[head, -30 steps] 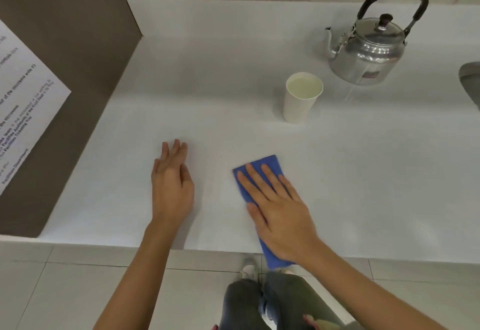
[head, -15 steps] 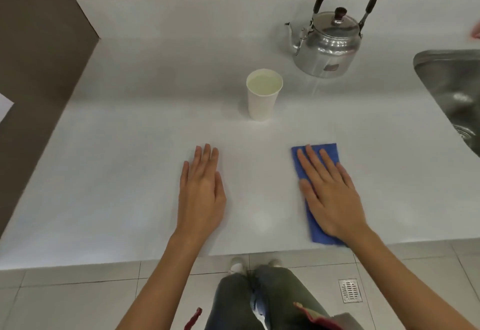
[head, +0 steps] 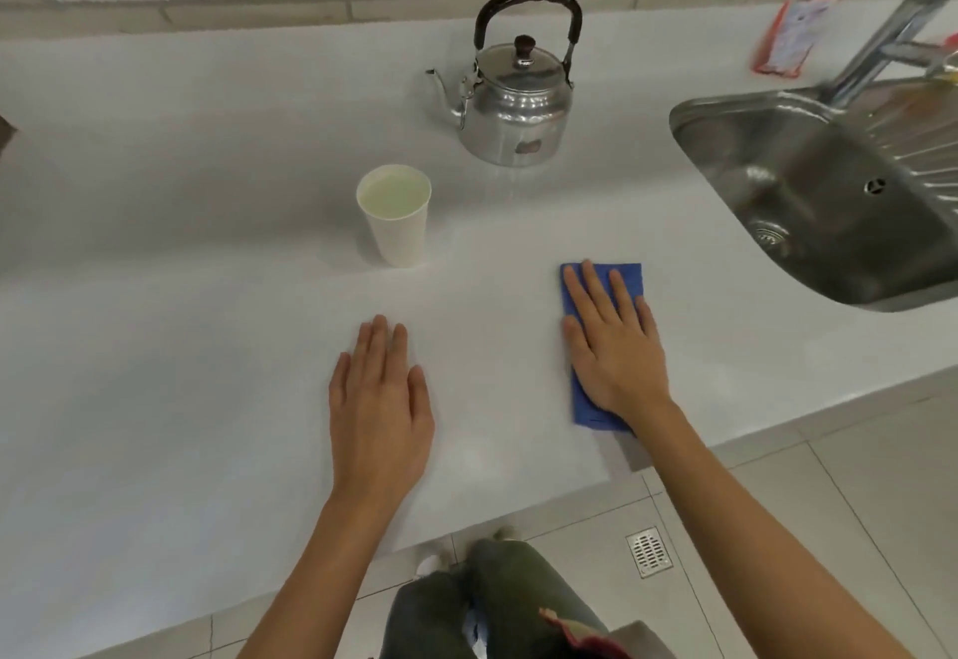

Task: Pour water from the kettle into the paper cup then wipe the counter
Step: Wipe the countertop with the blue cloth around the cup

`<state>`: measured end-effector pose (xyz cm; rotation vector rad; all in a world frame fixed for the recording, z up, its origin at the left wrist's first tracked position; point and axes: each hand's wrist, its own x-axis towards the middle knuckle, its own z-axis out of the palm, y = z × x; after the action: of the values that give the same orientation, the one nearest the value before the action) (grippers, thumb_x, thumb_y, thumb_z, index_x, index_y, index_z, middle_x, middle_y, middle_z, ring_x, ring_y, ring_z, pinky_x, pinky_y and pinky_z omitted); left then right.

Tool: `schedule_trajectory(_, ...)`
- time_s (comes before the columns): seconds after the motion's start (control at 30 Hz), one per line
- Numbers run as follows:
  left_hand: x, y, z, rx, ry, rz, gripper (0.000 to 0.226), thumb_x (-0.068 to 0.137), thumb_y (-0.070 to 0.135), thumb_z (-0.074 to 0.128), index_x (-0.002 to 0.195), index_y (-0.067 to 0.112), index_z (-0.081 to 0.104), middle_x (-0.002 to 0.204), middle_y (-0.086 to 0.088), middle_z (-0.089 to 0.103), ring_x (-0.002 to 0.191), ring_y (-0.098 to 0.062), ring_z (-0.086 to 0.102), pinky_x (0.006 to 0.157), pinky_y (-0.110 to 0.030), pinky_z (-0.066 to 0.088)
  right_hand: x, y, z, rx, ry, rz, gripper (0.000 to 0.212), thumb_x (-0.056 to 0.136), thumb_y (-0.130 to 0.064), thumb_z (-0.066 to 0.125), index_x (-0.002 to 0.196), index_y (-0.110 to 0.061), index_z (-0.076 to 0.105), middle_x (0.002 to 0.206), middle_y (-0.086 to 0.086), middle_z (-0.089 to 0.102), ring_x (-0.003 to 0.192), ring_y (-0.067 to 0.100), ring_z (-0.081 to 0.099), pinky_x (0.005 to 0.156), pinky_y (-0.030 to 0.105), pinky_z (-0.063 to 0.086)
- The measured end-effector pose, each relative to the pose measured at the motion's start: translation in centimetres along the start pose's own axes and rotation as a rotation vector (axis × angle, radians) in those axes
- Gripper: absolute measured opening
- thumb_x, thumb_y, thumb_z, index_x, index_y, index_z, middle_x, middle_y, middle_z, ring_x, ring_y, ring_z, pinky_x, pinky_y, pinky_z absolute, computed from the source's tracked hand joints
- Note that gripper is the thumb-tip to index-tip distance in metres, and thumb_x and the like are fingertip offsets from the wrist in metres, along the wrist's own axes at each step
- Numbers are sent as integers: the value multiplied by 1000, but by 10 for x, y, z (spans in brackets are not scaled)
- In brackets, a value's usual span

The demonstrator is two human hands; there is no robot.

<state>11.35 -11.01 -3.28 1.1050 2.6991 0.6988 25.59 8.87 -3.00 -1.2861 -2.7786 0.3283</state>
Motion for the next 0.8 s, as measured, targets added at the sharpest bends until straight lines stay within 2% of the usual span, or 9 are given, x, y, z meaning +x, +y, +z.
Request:
schedule_trajectory(0.1,-3,7,5,58,13,-9,51,102,26,37,148,5,35,160,-14,27,150,-25,20,123,-45,14,-16,-28,7,23,-8,-118,56,106,-40,20,157,-35,-1,164,-16,-4,152,17,-8,122,39,-2)
schedule_trajectory(0.2,-1,11,4,17,64,-42,56,97,34,31,143,3,44,155,-16,37,147,-28,29,120,-48,20,-63,-7,10,86,-38,-302,54,105,-46,20,155,-42,1,164,-22,0,152,10,-5,122,33,-3)
schedule_trajectory(0.27,3,16,5,-20,76,-29,57,95,33,31,140,3,48,152,-16,42,145,-29,31,119,-50,21,-60,29,2,98,7,-182,57,102,-51,21,155,-43,2,164,-21,1,152,8,-4,121,31,-1)
schedule_trajectory(0.33,6,23,7,-32,57,52,56,94,31,33,141,5,48,151,-14,44,145,-27,32,120,-51,20,-33,57,-5,85,50,54,65,100,-54,25,156,-36,-1,165,-12,0,152,13,-4,122,34,4)
schedule_trajectory(0.43,7,32,12,-19,6,137,57,95,33,31,145,8,42,155,-9,38,147,-23,28,121,-48,14,30,60,-13,26,61,251,67,101,-52,29,158,-27,1,166,4,-2,153,23,-2,123,39,4)
schedule_trajectory(0.5,7,32,14,-17,-9,133,58,95,34,29,147,11,39,157,-6,33,148,-20,24,123,-47,12,50,43,-11,8,43,186,63,103,-46,27,158,-27,3,167,4,0,153,24,-1,123,38,2)
schedule_trajectory(0.67,7,27,15,-52,-34,114,56,97,32,30,148,13,37,158,-2,31,149,-16,21,124,-45,12,-1,49,-2,51,-15,-237,55,104,-48,20,156,-39,6,164,-15,3,152,8,-4,121,28,-1)
schedule_trajectory(0.73,8,26,14,-50,-55,113,51,101,30,31,150,15,34,160,1,27,150,-13,16,124,-41,7,20,73,-7,45,8,-145,55,104,-48,21,156,-39,9,164,-14,5,152,10,-1,121,31,3)
schedule_trajectory(0.8,9,24,11,-34,-77,113,49,103,30,33,151,19,31,161,5,24,150,-9,13,124,-37,4,67,86,-13,-3,40,68,56,104,-45,24,157,-35,10,166,-8,5,153,18,1,122,38,6)
